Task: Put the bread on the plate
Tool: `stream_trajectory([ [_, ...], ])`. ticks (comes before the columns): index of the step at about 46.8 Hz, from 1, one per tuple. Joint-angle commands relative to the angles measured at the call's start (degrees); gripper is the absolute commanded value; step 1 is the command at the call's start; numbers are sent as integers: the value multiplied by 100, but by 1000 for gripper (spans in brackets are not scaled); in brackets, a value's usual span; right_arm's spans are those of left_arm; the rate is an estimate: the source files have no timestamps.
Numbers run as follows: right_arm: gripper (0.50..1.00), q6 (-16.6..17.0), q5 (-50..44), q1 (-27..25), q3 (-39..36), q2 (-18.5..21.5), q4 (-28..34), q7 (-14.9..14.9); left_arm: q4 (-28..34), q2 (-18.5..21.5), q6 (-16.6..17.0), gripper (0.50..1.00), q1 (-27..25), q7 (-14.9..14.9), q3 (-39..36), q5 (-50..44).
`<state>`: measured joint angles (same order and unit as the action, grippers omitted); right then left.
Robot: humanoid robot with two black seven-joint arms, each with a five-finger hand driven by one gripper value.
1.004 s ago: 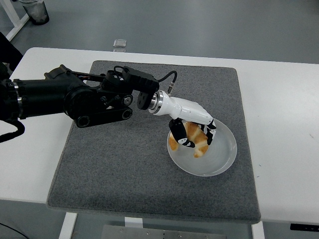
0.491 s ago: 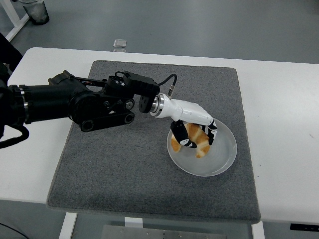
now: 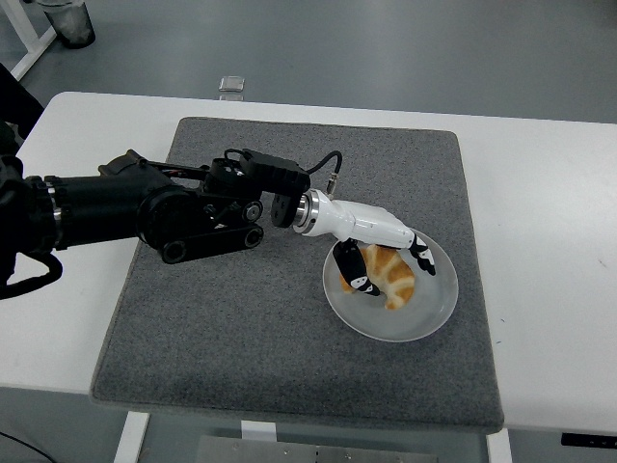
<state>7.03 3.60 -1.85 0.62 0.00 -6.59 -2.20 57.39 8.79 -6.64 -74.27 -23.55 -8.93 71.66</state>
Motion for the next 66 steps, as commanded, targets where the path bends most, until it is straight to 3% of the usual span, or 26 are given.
stream_trajectory([
  [1, 952, 0, 1, 0, 0, 0, 0, 0, 0, 0, -4, 990, 9, 0, 207, -144],
  [14, 952, 0, 1, 0, 0, 0, 0, 0, -193, 62, -56, 999, 36, 17, 1209, -1408],
  [19, 952, -9, 1, 0, 0, 0, 0, 0, -290, 79, -13, 1000, 44, 43, 1464, -2576],
  [25, 954, -17, 1, 0, 0, 0, 0, 0, -299, 228, 49, 1000, 202, 70, 1544, -4605],
  [32, 952, -35, -8, 0, 0, 0, 0, 0, -263, 518, 891, 1000, 334, 61, 1535, -6234],
  [36, 952, -44, -8, 0, 0, 0, 0, 0, -272, 633, 1270, 1000, 536, 61, 1684, -6542],
  [39, 952, -44, -8, 0, 0, 0, 0, 0, -272, 729, 1350, 1000, 747, 61, 2035, -6726],
  [56, 952, -44, -8, -9, 0, 0, 0, 0, -97, 844, 1350, 1000, 2337, 61, 4496, -6780],
  [66, 952, -44, -8, -26, 0, 0, 0, 0, 44, 835, 1376, 1000, 2892, 70, 4954, -6806],
])
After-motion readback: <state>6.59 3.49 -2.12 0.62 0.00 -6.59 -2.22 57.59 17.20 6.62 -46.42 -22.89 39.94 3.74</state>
